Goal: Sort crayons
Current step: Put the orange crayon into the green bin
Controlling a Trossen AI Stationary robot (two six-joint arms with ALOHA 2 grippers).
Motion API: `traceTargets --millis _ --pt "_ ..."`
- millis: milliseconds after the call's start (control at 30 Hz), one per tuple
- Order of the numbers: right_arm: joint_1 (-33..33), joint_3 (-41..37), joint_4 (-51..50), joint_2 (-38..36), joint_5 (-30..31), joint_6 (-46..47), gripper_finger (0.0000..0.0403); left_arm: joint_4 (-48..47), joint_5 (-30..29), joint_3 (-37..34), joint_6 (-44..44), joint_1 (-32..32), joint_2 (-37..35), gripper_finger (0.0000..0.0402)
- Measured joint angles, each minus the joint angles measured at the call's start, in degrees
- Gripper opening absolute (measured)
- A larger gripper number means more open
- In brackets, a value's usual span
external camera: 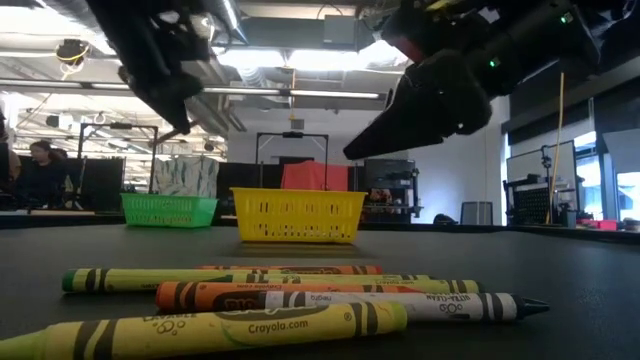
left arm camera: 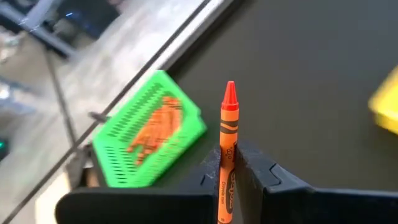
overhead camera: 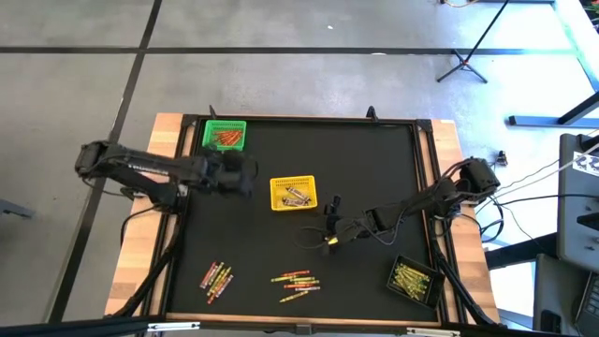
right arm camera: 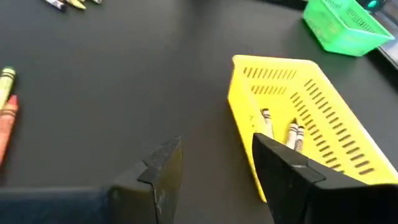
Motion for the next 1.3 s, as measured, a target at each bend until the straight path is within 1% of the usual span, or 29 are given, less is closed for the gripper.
traceTargets --millis 133,333,433,600,767,900,1033,1167,1300 --pt "-2.04 0.0 -4.76 -3.05 -0.06 1.17 0.0176 3.23 1.33 0.07 7.82 9.04 -0.04 0.0015" --pt "-5.32 0.0 -11.06 -5.74 -0.56 0.09 0.015 8.59 9.05 0.07 18.43 21.87 0.17 0.0015" --pt "-7.33 -0.31 -11.36 -5.73 -0.59 -0.18 0.0146 9.95 11.93 0.07 23.01 26.88 0.17 0.0015" --pt "-9.92 -1.92 -10.91 -5.71 -2.17 1.34 0.0145 10.21 13.58 -0.02 28.59 34.38 0.17 0.0015" --pt "-10.19 -2.12 -10.76 -5.69 -2.85 1.81 0.0145 10.42 16.83 -1.66 30.82 41.19 0.17 0.0015" --pt "-10.17 -2.14 -9.95 -5.67 -3.17 1.82 0.0145 12.31 20.19 -3.88 33.26 45.64 0.17 0.0015" --pt "-10.17 -2.14 -8.65 -5.63 -3.17 1.84 0.0145 18.53 21.88 -6.19 35.25 48.67 0.17 0.0015" --pt "-10.17 -2.14 -6.88 -5.63 -3.16 1.67 0.0145 23.72 22.01 -7.49 36.31 50.3 0.17 0.0016" --pt "-10.17 -2.14 -6.74 -5.63 -3.15 1.86 0.0145 25.5 23.5 -7.54 36.4 50.78 0.17 0.003"
